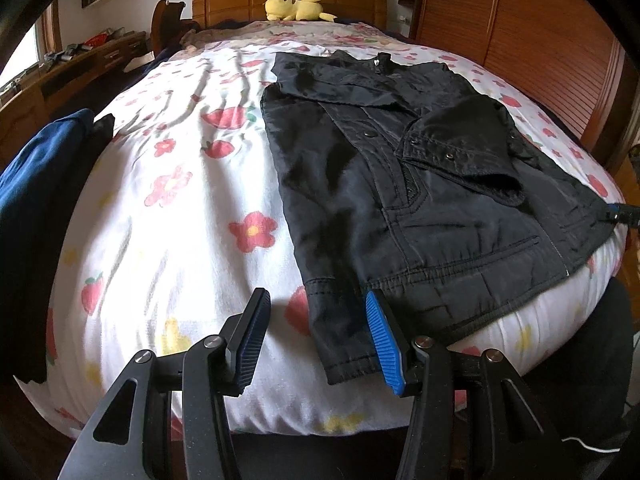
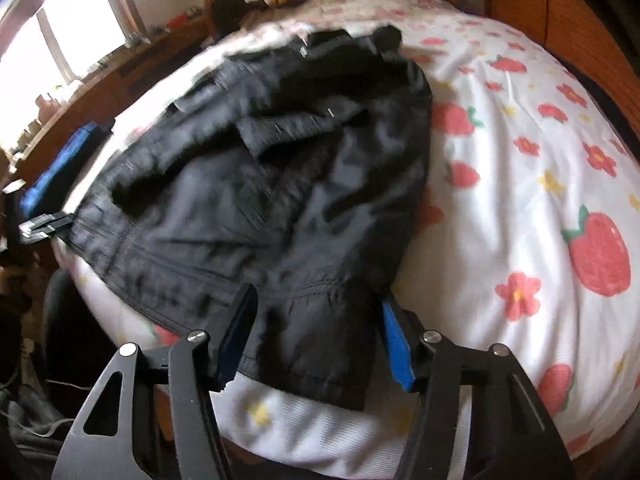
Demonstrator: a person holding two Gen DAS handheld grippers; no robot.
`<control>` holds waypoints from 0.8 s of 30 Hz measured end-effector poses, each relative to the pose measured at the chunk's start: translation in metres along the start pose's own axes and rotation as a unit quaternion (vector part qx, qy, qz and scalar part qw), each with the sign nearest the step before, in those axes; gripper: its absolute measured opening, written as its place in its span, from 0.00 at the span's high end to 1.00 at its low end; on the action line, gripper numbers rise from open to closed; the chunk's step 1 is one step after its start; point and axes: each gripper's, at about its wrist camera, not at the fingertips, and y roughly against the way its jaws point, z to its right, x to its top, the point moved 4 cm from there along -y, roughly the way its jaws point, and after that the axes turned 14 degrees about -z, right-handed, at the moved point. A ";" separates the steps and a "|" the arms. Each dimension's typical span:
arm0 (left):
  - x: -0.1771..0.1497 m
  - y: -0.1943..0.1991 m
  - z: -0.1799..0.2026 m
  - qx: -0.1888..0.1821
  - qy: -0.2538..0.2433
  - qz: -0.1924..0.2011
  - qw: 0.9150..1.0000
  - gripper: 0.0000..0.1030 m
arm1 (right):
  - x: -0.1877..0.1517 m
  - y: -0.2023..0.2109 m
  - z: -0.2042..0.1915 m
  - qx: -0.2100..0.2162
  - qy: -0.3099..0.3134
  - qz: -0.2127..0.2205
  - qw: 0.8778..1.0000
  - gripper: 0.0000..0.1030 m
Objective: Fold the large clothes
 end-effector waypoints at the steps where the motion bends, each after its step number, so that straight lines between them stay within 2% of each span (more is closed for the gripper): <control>1: -0.001 0.000 0.001 0.001 0.001 0.001 1.000 0.50 | 0.001 0.004 -0.003 0.010 0.004 0.007 1.000 0.41; 5: -0.004 0.001 0.004 0.004 0.010 0.009 1.000 0.50 | 0.001 -0.003 -0.002 -0.002 0.003 -0.001 1.000 0.41; 10: -0.009 0.002 0.008 -0.013 0.013 0.018 1.000 0.50 | -0.007 -0.013 0.008 -0.026 -0.009 -0.023 0.999 0.41; 18: -0.017 0.004 0.011 -0.008 0.012 0.019 1.000 0.52 | -0.011 -0.018 0.011 -0.034 0.005 -0.043 0.998 0.42; 20: -0.017 0.005 0.011 -0.013 0.015 0.018 1.000 0.53 | -0.010 -0.017 0.007 -0.032 0.012 -0.036 0.999 0.48; 21: -0.016 0.005 0.012 -0.018 0.017 0.018 1.000 0.58 | -0.008 -0.014 0.002 -0.039 0.023 -0.024 0.999 0.52; 24: -0.016 0.007 0.014 -0.022 0.017 0.020 0.999 0.63 | -0.001 -0.007 -0.011 -0.029 0.043 0.002 0.999 0.55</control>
